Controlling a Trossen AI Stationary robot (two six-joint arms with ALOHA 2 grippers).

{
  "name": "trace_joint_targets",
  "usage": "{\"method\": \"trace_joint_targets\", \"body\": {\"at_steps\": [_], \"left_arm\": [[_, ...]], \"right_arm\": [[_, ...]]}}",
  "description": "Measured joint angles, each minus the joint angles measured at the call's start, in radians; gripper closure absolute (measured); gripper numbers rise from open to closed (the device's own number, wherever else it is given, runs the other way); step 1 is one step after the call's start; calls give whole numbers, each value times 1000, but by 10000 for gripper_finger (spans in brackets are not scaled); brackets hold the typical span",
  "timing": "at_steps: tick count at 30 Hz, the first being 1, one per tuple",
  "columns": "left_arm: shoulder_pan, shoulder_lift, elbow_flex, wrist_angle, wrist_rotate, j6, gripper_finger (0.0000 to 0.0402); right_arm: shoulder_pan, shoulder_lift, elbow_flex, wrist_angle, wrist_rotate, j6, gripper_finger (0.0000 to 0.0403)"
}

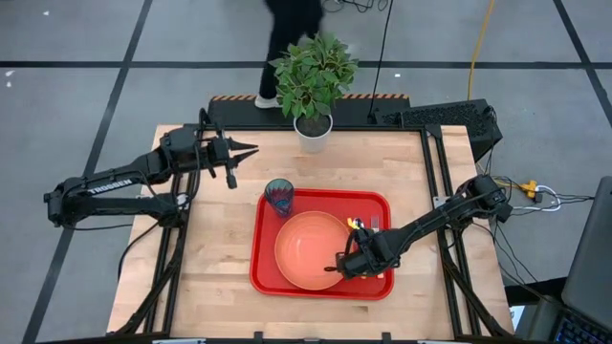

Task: Pick and place plate/cup/fork/spoon on tray
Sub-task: Adjust the yellow spoon on the red tray

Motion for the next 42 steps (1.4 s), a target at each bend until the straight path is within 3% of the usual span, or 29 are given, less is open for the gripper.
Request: {"method": "trace_joint_targets", "body": {"at_steps": [7,21,42], "left_arm": [[0,0,0,0,0,4,355],[0,0,0,-2,0,3,355],[0,0,0,-9,1,3,355]], "right_arm": [[3,0,0,-8,4,5,397],[3,0,0,-36,4,7,327],[3,57,0,-36,29,17,330]]}}
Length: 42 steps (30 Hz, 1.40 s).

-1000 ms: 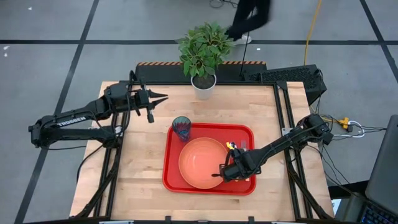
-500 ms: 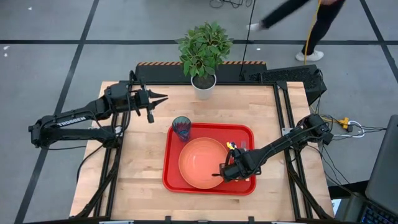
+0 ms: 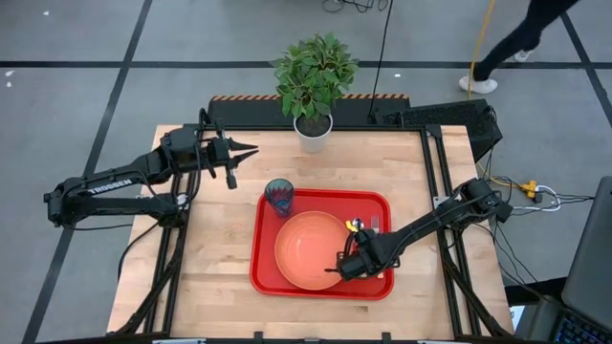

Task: Pick and place plate/cup/fork/spoon on tray
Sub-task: Adjust the yellow spoon on the red tray

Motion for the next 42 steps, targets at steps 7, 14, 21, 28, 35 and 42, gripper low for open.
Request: {"method": "trace_joint_targets", "body": {"at_steps": [7,14,21,28,35,42], "left_arm": [[0,0,0,0,0,0,355],[0,0,0,0,0,-1,355],[0,0,0,0,0,-1,355],[0,0,0,-1,0,-2,355],[0,0,0,-8,0,-2,355],[0,0,0,-8,0,-3,355]], "right_arm": [[-1,0,0,-31,1,-13,330],[-4,0,0,-41,54,-16,330],[-23,0,0,-41,57,-52,330],[-47,0,0,-59,58,-87,330],[-55,0,0,-67,58,-100,330],[-55,0,0,-71,58,-100,330]]}}
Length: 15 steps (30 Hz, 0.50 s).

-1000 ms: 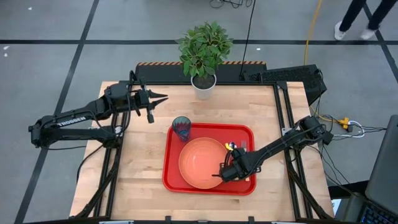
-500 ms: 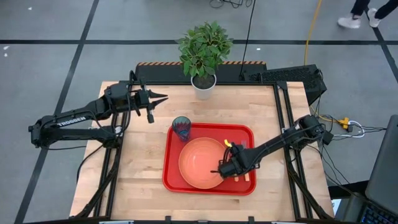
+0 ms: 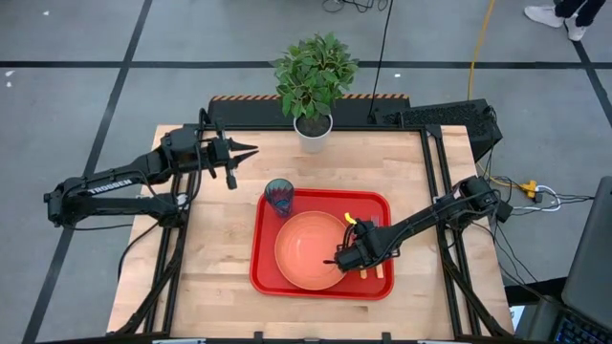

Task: Pick and place plate/cup/fork/spoon on tray
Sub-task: Adjust the yellow spoon on the red tray

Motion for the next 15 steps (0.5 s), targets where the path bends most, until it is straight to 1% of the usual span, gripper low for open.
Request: {"method": "trace_joint_targets", "body": {"at_steps": [15], "left_arm": [[0,0,0,-2,0,0,355]], "right_arm": [[0,0,0,-1,-5,8,330]]}}
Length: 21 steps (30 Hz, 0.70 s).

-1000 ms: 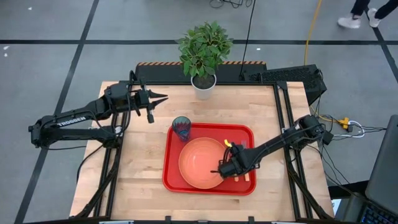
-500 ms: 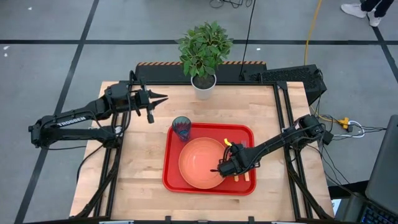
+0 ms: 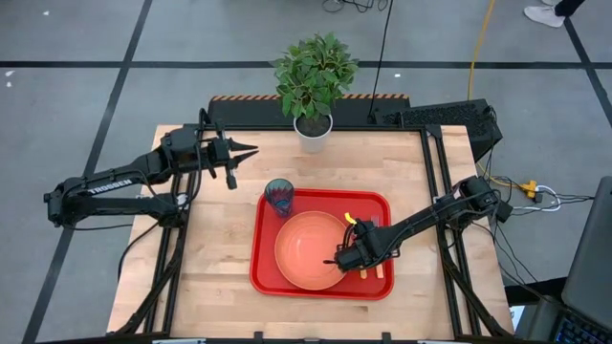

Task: Pick and place plate/cup/fork/spoon on tray
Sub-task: Adjust the yellow spoon on the red tray

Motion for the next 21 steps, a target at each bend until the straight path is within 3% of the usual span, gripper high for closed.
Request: {"method": "trace_joint_targets", "body": {"at_steps": [21], "left_arm": [[0,0,0,-6,0,-1,355]], "right_arm": [[15,0,0,-6,-3,56,330]]}}
